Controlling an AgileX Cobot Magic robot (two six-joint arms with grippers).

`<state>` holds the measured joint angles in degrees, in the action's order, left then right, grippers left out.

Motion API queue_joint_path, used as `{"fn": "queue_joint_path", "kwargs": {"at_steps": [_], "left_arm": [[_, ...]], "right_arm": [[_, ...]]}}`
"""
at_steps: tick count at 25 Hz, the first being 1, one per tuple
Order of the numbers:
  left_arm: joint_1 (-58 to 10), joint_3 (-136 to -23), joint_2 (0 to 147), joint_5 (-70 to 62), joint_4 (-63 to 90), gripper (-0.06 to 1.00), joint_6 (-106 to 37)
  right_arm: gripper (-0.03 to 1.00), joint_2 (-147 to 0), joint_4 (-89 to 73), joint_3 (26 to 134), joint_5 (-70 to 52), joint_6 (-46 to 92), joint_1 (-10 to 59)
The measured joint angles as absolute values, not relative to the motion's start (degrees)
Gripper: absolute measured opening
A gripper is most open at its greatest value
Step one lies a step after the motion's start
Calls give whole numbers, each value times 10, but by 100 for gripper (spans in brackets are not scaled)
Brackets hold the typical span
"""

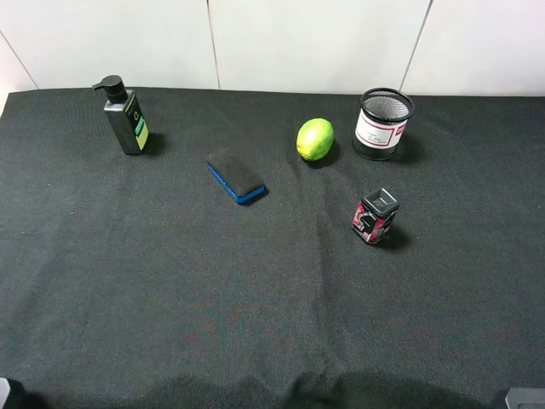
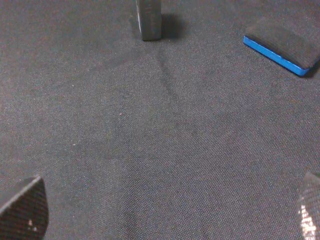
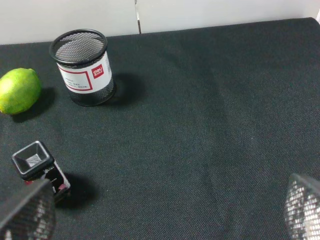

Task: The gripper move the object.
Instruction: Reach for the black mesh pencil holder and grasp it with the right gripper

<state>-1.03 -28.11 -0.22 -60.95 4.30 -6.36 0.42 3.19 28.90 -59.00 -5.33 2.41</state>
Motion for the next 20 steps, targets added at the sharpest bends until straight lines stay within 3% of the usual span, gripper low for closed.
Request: {"fn": "queue_joint_path", "kwargs": {"at_steps": [20], "left_arm": [[-10,-281,-2,-609,43,99,-64]], "right_arm": [[69,3,32,293,-590,-53,24]]}}
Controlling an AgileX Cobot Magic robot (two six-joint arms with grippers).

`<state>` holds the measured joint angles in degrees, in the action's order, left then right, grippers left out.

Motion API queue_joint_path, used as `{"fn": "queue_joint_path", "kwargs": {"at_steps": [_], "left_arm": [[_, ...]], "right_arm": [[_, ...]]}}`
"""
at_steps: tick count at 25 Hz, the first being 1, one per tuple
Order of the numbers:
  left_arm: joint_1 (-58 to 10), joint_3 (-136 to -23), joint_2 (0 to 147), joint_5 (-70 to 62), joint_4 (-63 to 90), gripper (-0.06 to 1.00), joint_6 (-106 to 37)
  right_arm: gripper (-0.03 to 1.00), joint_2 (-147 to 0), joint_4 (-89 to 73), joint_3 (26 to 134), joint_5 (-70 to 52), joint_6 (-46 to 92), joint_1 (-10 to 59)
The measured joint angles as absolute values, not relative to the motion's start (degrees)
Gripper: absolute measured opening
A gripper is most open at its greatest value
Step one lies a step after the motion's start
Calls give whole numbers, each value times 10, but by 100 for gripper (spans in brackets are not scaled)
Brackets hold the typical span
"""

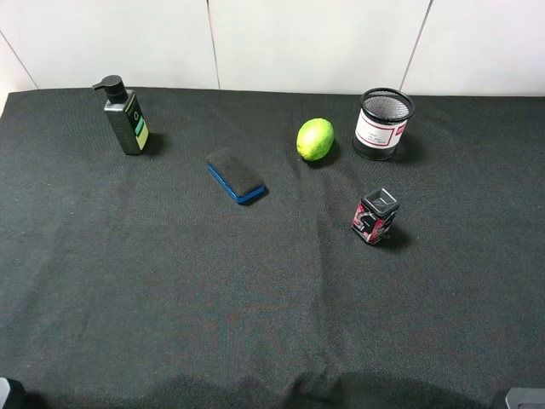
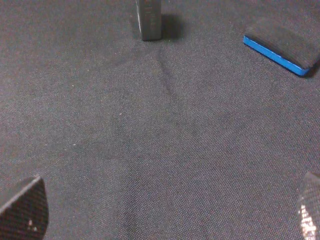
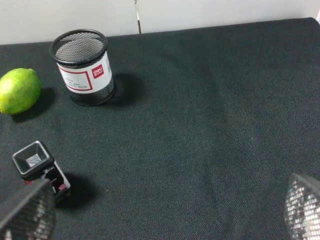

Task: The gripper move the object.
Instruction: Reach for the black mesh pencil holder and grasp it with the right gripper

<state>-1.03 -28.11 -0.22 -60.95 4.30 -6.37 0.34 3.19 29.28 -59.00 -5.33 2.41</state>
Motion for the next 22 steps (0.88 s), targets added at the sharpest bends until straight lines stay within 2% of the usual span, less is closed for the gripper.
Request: {"fn": "queue_joint_path", "kwargs": {"at_steps": [7,22], "left_arm": [[-10,-281,-2,-609,43,99,-64],[-10,-281,-2,-609,43,99,-64]], "right_arm": [[69,-75,22,330,-573,-46,24],[69,-349,-41,441,-533,-7,24]]}}
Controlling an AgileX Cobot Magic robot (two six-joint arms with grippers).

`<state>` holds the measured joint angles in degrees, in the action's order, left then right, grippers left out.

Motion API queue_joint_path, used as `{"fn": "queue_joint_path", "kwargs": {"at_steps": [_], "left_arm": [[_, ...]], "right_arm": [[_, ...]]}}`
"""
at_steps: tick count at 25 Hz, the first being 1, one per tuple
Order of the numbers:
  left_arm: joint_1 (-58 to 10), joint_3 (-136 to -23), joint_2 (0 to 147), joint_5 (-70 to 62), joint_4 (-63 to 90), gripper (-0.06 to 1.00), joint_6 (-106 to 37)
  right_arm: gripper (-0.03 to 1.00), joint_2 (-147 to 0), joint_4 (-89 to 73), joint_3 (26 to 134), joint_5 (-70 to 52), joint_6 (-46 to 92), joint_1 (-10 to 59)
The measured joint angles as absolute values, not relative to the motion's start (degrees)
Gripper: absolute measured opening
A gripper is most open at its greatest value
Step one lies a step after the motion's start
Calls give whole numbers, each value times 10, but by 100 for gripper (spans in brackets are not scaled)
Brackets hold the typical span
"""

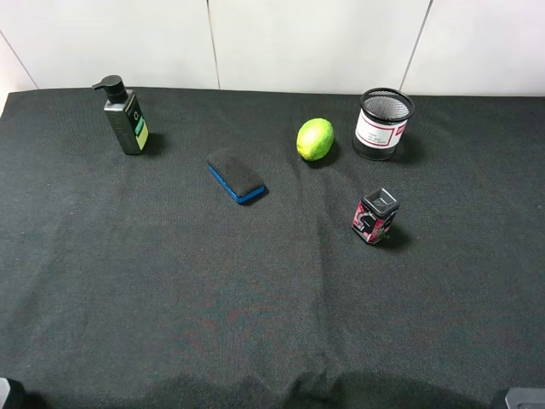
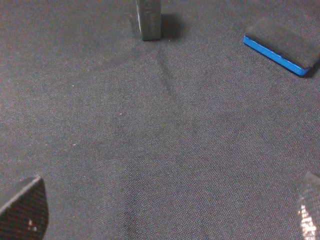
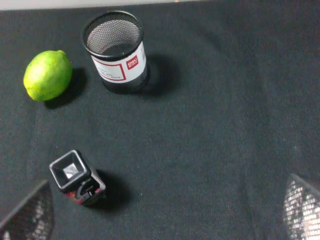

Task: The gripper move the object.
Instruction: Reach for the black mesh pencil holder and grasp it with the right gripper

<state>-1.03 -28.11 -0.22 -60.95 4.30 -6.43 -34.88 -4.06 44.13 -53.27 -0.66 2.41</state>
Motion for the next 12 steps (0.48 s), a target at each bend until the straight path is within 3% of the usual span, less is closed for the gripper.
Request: {"fn": "queue_joint_path", "kwargs": {"at_steps": [12], "left_arm": [[-10,-281,-2,-609,43,99,-64]], "right_arm": [[69,-579,-43,636,-575,16,24]]}}
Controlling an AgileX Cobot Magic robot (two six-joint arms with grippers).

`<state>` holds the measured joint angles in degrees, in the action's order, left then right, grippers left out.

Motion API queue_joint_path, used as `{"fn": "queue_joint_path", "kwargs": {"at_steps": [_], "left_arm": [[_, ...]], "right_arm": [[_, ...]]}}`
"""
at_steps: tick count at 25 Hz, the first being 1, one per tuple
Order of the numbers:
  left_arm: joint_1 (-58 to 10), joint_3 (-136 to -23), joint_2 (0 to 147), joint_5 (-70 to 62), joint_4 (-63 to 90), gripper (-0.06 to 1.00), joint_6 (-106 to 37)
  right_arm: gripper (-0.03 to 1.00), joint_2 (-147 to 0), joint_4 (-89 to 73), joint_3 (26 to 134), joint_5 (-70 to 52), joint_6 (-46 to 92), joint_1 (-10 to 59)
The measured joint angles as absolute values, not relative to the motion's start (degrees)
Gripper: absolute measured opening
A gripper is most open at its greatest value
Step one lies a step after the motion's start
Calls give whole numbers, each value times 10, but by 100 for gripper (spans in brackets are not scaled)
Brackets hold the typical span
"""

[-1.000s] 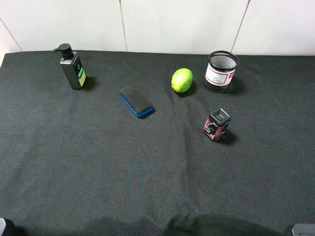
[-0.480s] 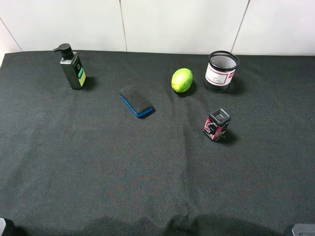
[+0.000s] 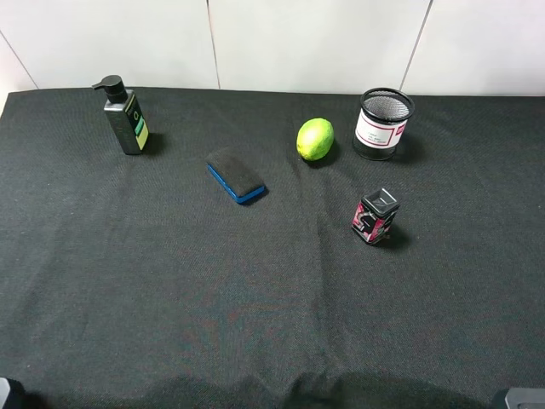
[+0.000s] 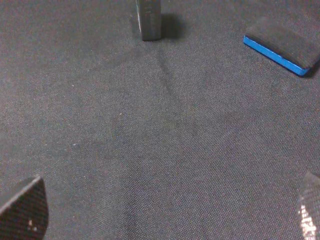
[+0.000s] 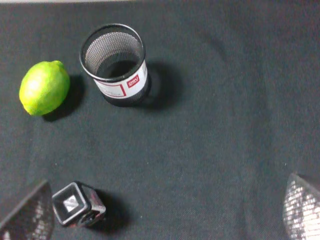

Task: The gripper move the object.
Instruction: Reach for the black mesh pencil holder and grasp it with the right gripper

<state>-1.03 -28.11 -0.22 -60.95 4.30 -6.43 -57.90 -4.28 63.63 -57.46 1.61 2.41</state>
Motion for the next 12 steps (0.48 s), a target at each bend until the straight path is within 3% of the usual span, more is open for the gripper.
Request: {"fn": "queue_joint_path", "kwargs": {"at_steps": [12], "left_arm": [[-10,-281,-2,-609,43,99,-64]], "right_arm": [[69,-804,-43,839,-654,41,24]]}}
